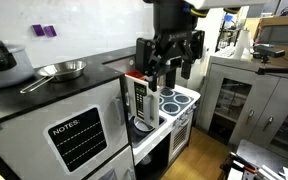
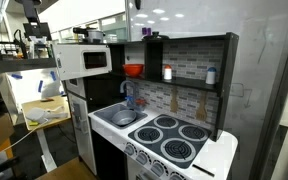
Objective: Close the door of the cabinet above the sink
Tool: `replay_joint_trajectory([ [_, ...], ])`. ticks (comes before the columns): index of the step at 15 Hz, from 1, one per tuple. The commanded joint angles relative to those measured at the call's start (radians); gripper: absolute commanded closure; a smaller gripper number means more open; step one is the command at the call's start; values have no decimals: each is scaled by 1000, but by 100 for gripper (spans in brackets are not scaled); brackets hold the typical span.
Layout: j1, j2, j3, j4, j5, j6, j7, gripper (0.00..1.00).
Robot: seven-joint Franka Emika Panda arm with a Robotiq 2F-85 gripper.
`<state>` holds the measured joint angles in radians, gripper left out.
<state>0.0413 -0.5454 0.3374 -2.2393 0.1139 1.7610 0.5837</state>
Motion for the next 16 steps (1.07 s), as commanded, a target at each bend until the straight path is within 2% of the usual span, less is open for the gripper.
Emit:
replay_joint_trajectory([
  [1, 19, 4, -15, 6, -5, -5, 12, 0],
  [8, 12, 26, -37, 43, -21, -16, -20, 0],
  [16, 22, 94, -44, 176, -30, -33, -79, 0],
])
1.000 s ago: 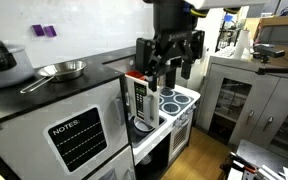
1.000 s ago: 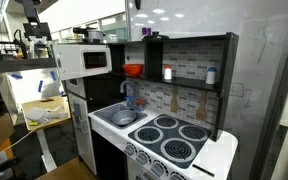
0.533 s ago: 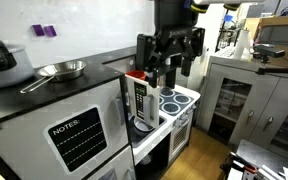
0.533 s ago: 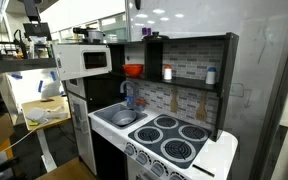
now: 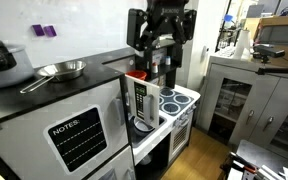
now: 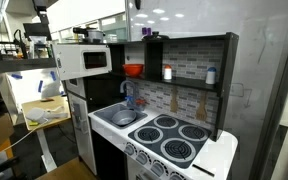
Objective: Close the door of the cabinet above the sink
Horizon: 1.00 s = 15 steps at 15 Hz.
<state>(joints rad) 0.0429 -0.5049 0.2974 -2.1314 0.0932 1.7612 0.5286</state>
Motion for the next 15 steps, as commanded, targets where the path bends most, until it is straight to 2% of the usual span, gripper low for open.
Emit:
replay_joint_trajectory([
  [1, 27, 68, 1, 85, -8, -33, -32, 0],
  [6, 74, 137, 16, 145, -9, -13, -78, 0],
  [8, 90, 164, 18, 159, -17, 1, -109, 28],
  [15, 113, 229, 13, 172, -48, 83, -178, 75],
])
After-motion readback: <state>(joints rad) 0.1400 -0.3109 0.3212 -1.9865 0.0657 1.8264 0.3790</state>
